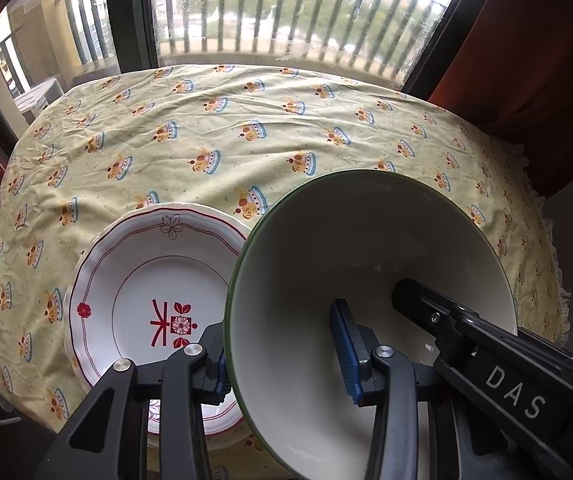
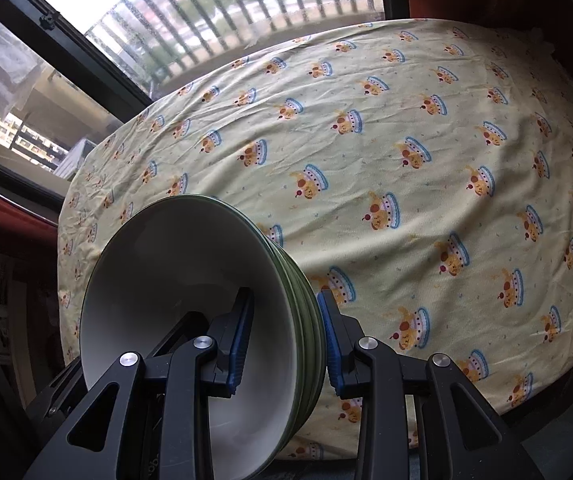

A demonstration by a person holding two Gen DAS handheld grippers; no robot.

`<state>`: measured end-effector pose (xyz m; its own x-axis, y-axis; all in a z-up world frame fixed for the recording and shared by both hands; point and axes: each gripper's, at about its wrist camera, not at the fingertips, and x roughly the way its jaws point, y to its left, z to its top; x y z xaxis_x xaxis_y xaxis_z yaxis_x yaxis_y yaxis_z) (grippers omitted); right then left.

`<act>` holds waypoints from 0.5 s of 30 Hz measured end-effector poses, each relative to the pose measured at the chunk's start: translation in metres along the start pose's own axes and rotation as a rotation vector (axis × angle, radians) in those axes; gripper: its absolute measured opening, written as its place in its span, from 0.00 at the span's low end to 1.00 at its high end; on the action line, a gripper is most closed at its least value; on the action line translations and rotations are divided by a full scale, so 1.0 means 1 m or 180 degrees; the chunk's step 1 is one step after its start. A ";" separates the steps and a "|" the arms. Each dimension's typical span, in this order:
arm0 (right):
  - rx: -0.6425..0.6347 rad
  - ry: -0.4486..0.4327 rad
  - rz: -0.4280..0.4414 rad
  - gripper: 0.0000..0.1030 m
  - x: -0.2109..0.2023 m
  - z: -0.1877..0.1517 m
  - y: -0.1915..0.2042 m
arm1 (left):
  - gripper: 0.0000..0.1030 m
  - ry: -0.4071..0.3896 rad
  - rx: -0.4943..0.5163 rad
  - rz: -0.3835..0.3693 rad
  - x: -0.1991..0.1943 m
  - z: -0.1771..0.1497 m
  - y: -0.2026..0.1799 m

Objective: Organize plates and bowls
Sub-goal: 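Lift the nested bowls and carry them over the plate stack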

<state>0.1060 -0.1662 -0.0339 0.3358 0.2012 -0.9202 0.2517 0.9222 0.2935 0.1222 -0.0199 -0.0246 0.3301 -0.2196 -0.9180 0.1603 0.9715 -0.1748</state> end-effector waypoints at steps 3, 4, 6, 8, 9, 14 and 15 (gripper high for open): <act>0.0009 -0.0018 -0.0056 0.35 0.001 -0.005 0.021 | 0.40 0.0004 0.0002 -0.0047 -0.004 0.002 0.018; 0.0004 -0.0016 -0.0069 0.35 0.002 -0.006 0.027 | 0.40 0.0005 -0.0002 -0.0057 -0.005 0.002 0.024; -0.0009 -0.0008 -0.0091 0.35 0.005 -0.008 0.040 | 0.40 0.0013 -0.0017 -0.0074 -0.006 0.003 0.038; -0.0019 -0.0002 -0.0109 0.35 0.009 -0.011 0.053 | 0.40 0.0023 -0.0026 -0.0090 -0.007 0.003 0.050; -0.0022 0.0003 -0.0119 0.35 0.011 -0.013 0.059 | 0.40 0.0029 -0.0030 -0.0092 -0.007 0.002 0.056; -0.0022 0.0048 -0.0138 0.35 0.024 -0.019 0.085 | 0.40 0.0078 -0.0028 -0.0091 -0.005 0.001 0.084; -0.0019 0.0064 -0.0142 0.35 0.027 -0.020 0.089 | 0.40 0.0095 -0.0030 -0.0090 -0.005 0.000 0.088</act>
<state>0.1194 -0.0723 -0.0378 0.3062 0.1664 -0.9373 0.2606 0.9323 0.2507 0.1349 0.0669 -0.0358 0.2975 -0.2443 -0.9229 0.1604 0.9658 -0.2039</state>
